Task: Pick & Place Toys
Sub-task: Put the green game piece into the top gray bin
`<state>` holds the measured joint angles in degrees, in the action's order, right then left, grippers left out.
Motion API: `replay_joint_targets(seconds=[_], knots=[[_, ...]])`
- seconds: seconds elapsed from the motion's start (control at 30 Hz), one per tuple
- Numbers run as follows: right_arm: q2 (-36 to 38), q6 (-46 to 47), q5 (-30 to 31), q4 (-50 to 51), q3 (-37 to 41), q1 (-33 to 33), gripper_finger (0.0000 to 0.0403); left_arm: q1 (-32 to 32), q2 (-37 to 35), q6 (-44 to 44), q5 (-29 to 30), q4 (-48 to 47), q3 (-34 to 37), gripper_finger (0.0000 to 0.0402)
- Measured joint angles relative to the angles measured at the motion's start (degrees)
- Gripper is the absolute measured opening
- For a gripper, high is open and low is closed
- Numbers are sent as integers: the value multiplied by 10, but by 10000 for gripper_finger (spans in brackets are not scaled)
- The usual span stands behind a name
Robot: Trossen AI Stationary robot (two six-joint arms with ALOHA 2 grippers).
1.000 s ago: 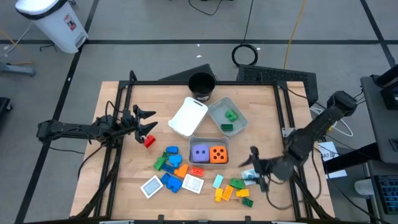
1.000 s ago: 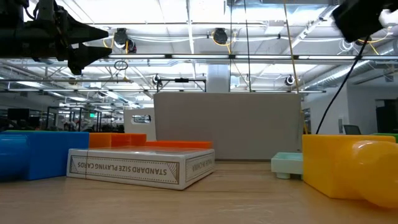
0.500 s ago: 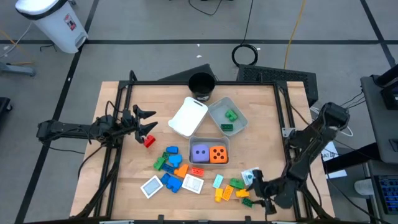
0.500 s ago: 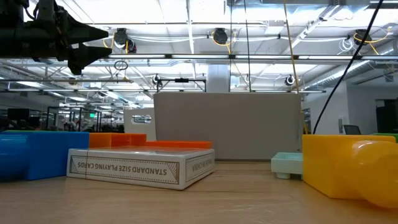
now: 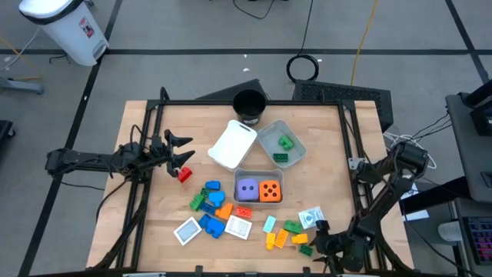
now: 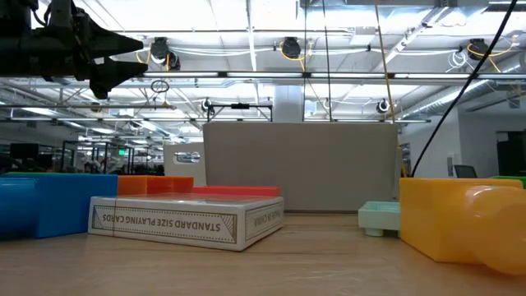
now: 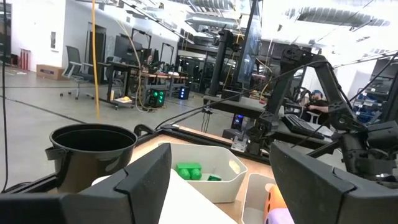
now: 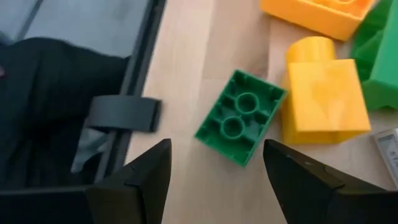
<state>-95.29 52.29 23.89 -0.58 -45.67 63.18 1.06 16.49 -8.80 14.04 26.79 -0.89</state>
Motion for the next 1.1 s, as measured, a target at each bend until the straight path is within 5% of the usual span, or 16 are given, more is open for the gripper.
replay_joint_targets(seconds=[0.23,0.83,1.1], knots=[[-20,5,78,-15,0,-1,226,0,0,0,0,0,0,278],[-83,-9,132,-55,-1,-16,225,0,0,0,0,0,0,278],[-75,-24,148,-46,2,-20,165,0,0,0,0,0,0,278]])
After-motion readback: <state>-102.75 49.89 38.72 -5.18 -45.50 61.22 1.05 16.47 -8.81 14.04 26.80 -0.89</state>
